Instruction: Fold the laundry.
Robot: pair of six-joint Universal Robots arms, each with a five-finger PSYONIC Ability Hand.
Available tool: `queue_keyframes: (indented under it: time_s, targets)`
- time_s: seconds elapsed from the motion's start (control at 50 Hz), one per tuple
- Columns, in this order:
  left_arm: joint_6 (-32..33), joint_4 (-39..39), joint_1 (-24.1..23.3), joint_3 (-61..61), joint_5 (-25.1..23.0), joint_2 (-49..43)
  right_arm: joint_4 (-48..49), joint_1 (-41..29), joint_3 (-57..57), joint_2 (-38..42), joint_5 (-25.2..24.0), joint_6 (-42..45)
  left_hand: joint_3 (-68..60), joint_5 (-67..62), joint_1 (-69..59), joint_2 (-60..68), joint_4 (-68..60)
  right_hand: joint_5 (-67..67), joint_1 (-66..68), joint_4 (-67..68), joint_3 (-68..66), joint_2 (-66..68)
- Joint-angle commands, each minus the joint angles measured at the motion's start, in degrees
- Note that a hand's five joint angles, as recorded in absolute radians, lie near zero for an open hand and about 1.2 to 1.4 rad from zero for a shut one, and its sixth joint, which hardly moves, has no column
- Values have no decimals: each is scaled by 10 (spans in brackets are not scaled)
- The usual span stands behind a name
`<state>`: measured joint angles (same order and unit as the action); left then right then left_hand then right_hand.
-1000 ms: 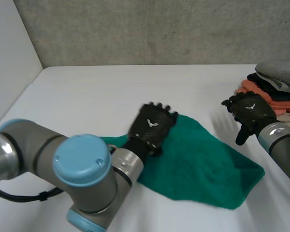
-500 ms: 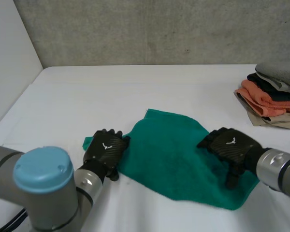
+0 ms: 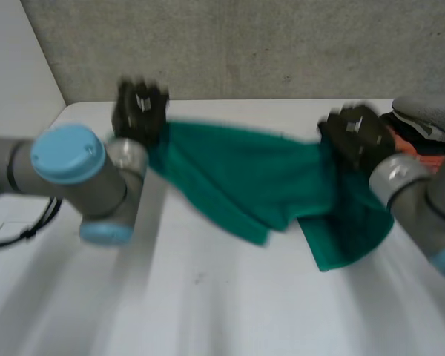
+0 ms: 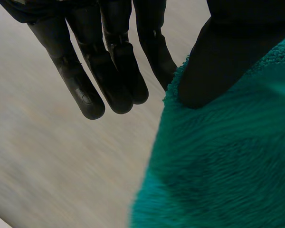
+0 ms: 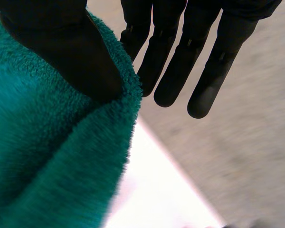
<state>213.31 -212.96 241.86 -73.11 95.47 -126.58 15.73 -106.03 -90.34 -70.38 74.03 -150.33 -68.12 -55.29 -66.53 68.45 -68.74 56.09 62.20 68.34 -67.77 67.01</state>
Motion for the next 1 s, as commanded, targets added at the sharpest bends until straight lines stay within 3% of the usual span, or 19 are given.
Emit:
queue_keyframes:
  time_s: [0.02,0.1,0.18,0.26,0.28,0.3,0.34,0.46,0.52,0.66,0.78,1.0]
  targets:
    - [-26,-94,1,133,-3,10,36,-13,96,-31,66,-60,-119,-147,-135,115,-113,139,178,117,-122,130]
    - [-39,-90,2,145,-25,24,14,-37,61,-70,52,-57,-119,-147,-135,115,-113,139,178,117,-122,130]
    - [-41,-68,-3,119,-53,32,-88,-84,-32,-121,-28,-30,-119,-147,-135,115,-113,139,178,117,-122,130]
    - [-42,-47,-4,77,-61,41,-176,-115,-92,-118,-82,-8,-119,-147,-135,115,-113,139,178,117,-122,130]
    - [-43,-45,-5,69,-62,44,-194,-124,-100,-106,-85,-3,-119,-147,-135,115,-113,76,115,54,-60,67]
    - [-44,-43,-5,51,-62,49,-209,-134,-102,-89,-86,0,-119,-147,-135,115,-113,-82,-44,-105,99,-92]
    - [-44,-42,-6,37,-63,53,-242,-151,-81,-30,-69,6,-119,-147,-135,115,-113,-561,-522,-583,578,-570]
    - [-47,-40,-15,-14,-64,84,-244,-125,38,9,61,-1,-119,-147,-135,115,-113,-561,-522,-583,578,-570]
    - [-47,-40,-16,-40,-65,113,-245,-103,79,9,81,3,-119,-147,-135,115,-113,-561,-522,-583,578,-570]
    - [-52,-40,-29,-106,-83,199,-250,-59,176,39,38,-23,-119,-147,-135,115,-113,-561,-522,-583,578,-570]
    - [-61,-41,-45,-159,-107,268,-266,-67,283,165,-6,-37,-119,-147,-135,115,-113,-561,-522,-583,578,-570]
    - [-60,-41,-57,-202,-110,335,-327,-88,480,392,-23,-42,-119,-147,-135,115,-113,-561,-522,-583,578,-570]
